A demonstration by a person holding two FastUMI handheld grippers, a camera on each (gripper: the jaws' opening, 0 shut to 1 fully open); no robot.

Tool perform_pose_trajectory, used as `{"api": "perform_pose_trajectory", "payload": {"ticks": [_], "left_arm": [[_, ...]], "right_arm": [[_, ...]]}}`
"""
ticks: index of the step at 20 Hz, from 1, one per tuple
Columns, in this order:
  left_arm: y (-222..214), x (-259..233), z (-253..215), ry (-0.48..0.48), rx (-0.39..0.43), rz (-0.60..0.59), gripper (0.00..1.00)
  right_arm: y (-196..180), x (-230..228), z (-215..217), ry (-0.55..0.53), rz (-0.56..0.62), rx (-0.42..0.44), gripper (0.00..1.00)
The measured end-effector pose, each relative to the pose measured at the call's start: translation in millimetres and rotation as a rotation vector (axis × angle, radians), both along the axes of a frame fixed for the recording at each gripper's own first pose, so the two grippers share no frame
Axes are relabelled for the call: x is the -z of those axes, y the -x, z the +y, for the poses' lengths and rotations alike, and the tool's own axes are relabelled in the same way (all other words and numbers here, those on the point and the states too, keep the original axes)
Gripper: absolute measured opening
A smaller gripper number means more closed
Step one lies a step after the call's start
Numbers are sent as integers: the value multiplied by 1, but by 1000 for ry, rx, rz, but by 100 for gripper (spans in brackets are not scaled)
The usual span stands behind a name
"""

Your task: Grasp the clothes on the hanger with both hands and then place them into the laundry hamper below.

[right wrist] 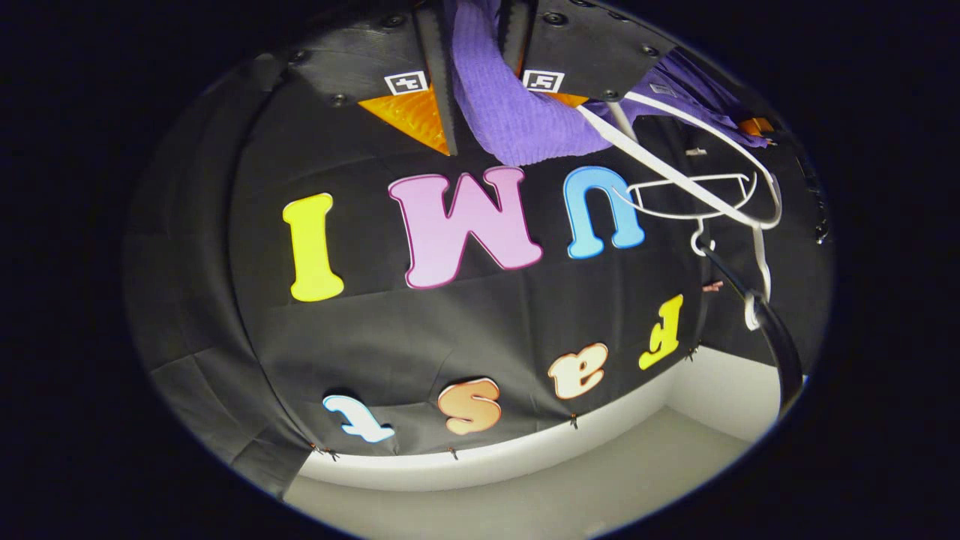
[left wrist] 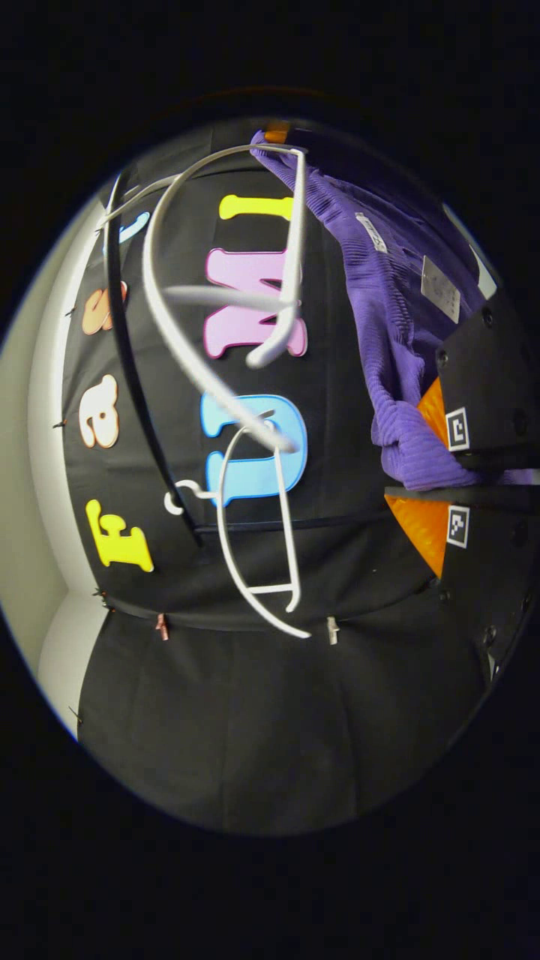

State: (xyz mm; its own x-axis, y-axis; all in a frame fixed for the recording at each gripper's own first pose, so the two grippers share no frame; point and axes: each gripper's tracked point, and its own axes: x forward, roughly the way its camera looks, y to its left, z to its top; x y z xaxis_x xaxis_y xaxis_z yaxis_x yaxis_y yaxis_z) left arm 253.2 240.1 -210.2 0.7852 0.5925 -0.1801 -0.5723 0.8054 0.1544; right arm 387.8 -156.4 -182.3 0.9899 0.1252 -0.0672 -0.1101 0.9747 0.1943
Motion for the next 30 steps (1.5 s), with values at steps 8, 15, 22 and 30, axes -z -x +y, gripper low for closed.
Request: {"api": "perform_pose_trajectory", "payload": {"ticks": [8,15,22,30], "left_arm": [[-7,76,-61,146,107,137,12],[8,130,-112,254,175,260,12],[24,174,-172,439,265,371,12],[66,218,-201,591,273,538,11]], "right_arm": [[34,90,-18,47,226,40,31],[89,158,45,6,435,-118,27],[151,187,137,-42,578,-359,27],[220,225,173,2,743,-494,27]]}}
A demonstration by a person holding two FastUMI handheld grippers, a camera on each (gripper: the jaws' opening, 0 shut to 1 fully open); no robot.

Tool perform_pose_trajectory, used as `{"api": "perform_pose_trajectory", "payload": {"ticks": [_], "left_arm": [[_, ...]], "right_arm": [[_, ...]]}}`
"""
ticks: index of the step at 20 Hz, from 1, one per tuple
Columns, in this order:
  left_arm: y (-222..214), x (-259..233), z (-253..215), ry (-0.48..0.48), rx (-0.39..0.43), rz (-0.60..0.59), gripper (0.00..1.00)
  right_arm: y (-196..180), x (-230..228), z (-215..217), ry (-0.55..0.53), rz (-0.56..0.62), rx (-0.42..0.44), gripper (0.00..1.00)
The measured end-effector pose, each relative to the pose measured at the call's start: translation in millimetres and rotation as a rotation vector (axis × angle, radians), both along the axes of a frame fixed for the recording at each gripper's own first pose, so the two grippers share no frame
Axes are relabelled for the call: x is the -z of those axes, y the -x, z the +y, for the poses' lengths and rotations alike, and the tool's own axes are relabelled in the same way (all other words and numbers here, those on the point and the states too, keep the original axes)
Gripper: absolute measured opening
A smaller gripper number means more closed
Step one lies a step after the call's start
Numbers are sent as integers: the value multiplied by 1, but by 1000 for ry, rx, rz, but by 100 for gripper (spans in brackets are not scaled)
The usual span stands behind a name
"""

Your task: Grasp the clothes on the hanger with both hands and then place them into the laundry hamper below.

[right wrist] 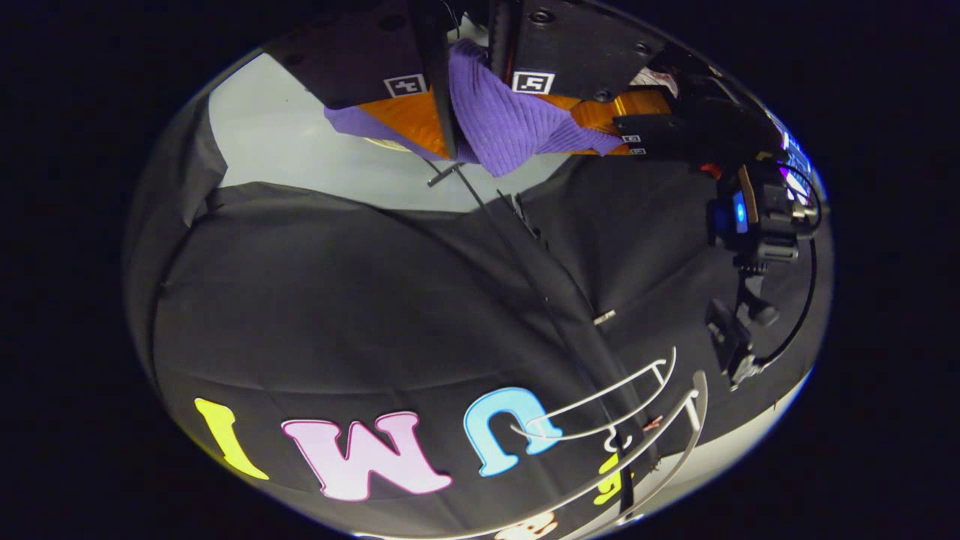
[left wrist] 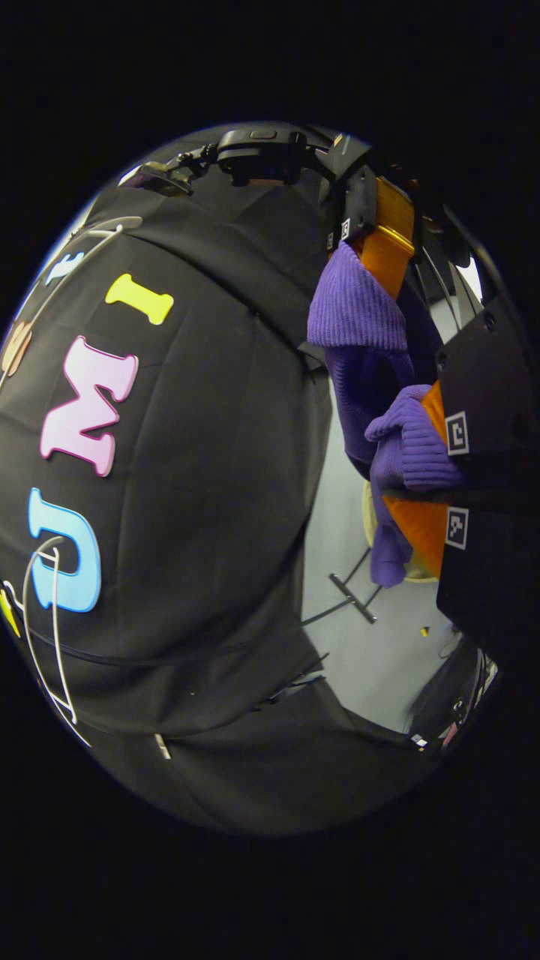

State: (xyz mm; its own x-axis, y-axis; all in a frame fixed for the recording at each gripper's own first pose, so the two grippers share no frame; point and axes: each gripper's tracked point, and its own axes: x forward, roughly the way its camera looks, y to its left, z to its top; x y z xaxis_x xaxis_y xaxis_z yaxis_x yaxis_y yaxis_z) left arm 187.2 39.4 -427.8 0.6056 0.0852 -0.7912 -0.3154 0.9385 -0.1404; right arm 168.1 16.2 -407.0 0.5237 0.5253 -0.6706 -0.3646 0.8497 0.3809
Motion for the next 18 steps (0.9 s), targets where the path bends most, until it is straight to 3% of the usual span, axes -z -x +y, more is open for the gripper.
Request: {"api": "perform_pose_trajectory", "payload": {"ticks": [5,13,18], "left_arm": [[27,31,-10,64,-6,143,11],[65,75,-20,152,-75,360,11],[60,73,-17,168,-88,366,11]], "right_arm": [[29,32,-10,73,141,-3,27],[56,76,-23,206,265,-64,27],[51,86,-32,236,279,-68,27]]}}
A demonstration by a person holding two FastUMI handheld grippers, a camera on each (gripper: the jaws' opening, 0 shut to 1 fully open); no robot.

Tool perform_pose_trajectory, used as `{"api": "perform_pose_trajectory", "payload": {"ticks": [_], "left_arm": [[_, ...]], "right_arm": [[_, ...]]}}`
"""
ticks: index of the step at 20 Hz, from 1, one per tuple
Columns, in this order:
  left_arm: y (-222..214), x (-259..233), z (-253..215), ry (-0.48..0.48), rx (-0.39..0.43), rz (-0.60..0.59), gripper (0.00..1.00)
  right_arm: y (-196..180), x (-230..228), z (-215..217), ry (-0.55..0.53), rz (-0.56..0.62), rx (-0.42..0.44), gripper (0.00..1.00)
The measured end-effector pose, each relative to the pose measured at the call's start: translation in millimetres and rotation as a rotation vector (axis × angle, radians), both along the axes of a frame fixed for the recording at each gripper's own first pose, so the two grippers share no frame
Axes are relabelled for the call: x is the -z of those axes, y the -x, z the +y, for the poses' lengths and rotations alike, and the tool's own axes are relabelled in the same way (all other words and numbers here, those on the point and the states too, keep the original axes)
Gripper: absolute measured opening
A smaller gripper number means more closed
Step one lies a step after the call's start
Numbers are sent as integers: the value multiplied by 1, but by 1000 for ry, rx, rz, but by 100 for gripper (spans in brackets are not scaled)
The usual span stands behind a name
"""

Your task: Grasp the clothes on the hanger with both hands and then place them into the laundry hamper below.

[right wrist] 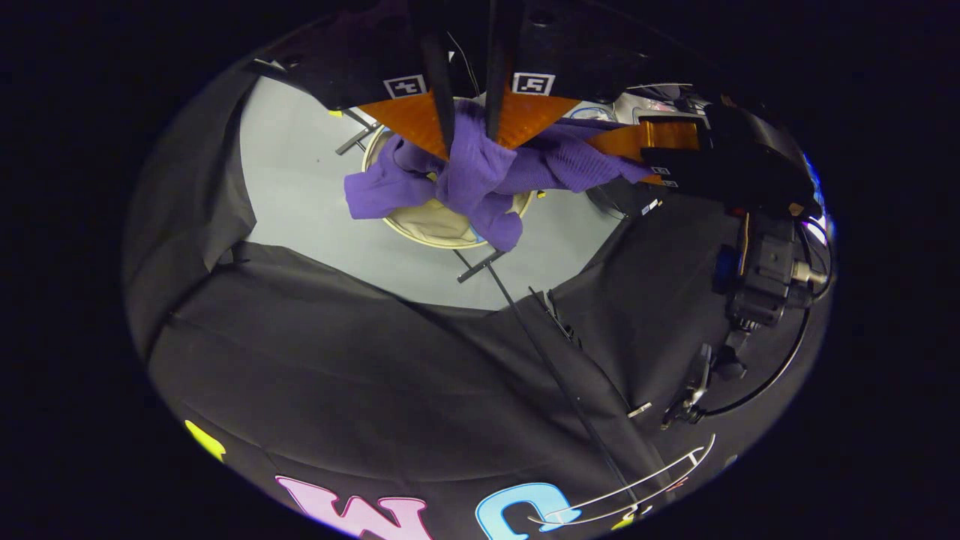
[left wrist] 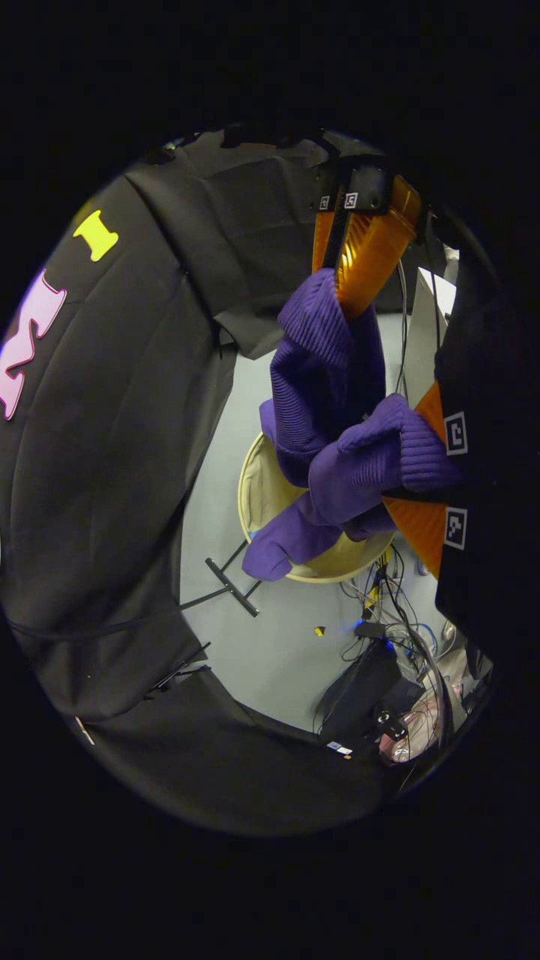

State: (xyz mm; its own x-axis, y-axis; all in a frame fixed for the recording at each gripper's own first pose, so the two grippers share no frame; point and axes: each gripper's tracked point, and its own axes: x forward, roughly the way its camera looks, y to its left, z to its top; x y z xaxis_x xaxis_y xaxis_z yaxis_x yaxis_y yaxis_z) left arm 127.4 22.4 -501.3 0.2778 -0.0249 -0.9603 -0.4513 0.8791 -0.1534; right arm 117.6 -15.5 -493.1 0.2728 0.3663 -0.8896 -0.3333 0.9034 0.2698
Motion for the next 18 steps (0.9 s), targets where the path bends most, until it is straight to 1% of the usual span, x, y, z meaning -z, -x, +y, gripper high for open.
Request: {"api": "perform_pose_trajectory", "payload": {"ticks": [2,4,6,7,8,9,10,11,12,14,16,18], "left_arm": [[1,1,1,-9,6,2,11],[-2,5,1,-8,-5,2,11],[-3,5,-4,26,-13,0,14],[-7,4,-1,30,-24,-10,21],[-9,1,4,16,-30,-16,40],[-9,-1,10,-11,-34,-15,59],[-12,-5,17,-24,-35,-11,79],[-5,5,19,-40,-40,-4,98],[-3,4,20,-46,-46,0,95],[0,5,21,-45,-51,3,95],[2,4,22,-49,-50,7,95],[7,8,18,-44,-43,11,95]], "right_arm": [[-2,2,-5,10,0,1,27],[-6,0,-3,-1,-4,2,27],[-12,-3,-5,1,-15,-1,27],[-12,-1,-5,9,-18,-4,32],[-13,-1,-7,20,-19,-12,37],[-12,6,-10,41,-23,-18,39],[-12,6,-12,41,-22,-22,49],[-11,10,-13,49,-21,-21,61],[-11,12,-17,60,-23,-22,73],[-10,14,-22,70,-24,-19,98],[-13,11,-25,77,-25,-8,100],[-13,10,-27,82,-26,-2,99]]}}
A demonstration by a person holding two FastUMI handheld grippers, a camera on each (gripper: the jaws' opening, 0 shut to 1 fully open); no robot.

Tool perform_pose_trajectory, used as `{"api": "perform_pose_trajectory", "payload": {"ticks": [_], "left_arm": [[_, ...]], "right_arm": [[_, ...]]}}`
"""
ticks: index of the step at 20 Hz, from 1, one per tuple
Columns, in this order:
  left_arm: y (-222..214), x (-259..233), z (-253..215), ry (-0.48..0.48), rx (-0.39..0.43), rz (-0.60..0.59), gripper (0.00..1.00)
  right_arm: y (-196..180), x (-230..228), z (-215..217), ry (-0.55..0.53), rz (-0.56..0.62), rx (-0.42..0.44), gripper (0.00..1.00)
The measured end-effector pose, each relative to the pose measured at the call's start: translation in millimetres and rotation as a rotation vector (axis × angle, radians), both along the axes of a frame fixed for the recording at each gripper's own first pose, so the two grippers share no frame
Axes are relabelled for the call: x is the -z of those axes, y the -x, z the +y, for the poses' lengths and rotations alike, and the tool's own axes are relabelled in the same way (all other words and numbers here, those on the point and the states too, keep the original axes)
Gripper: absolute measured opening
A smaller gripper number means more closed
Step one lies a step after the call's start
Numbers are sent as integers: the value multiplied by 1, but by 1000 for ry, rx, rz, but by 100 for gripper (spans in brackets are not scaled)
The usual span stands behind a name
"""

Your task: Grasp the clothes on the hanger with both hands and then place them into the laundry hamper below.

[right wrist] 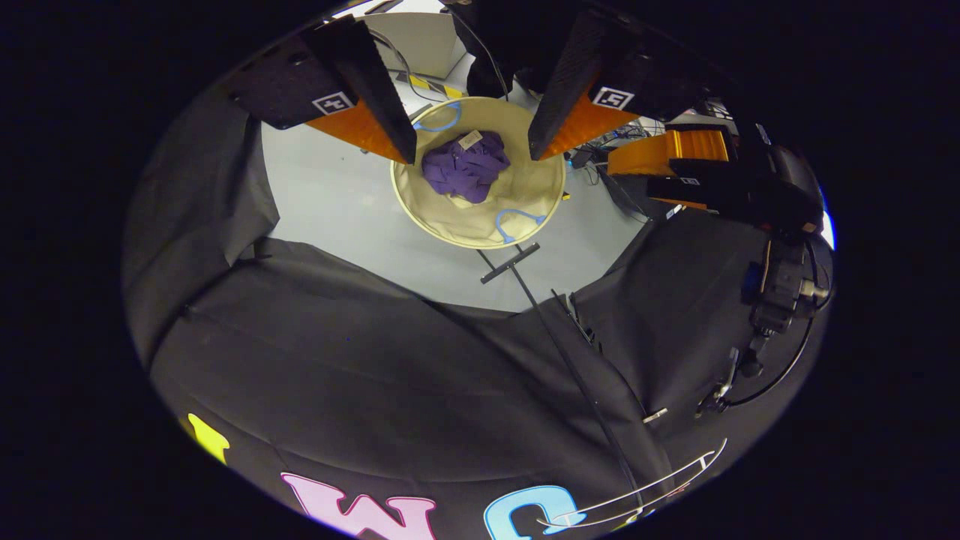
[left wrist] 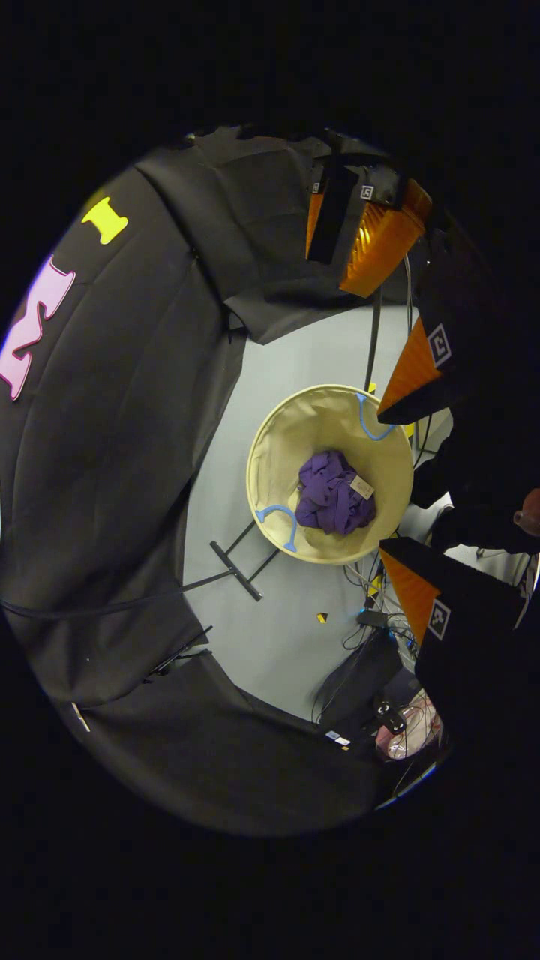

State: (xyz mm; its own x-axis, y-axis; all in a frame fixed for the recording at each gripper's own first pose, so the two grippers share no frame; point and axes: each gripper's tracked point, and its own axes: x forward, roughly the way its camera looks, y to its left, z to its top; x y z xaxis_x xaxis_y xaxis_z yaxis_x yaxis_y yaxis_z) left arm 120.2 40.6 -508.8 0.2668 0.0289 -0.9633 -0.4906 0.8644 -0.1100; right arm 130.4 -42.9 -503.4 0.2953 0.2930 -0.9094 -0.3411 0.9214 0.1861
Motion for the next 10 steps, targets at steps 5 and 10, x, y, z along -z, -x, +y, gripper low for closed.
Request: {"api": "perform_pose_trajectory", "payload": {"ticks": [5,10], "left_arm": [[0,-12,5,-16,10,-51,96],[-4,-52,24,-81,14,-201,96]], "right_arm": [[2,-11,4,-13,-31,6,99],[2,-39,7,12,-147,-6,99]]}}
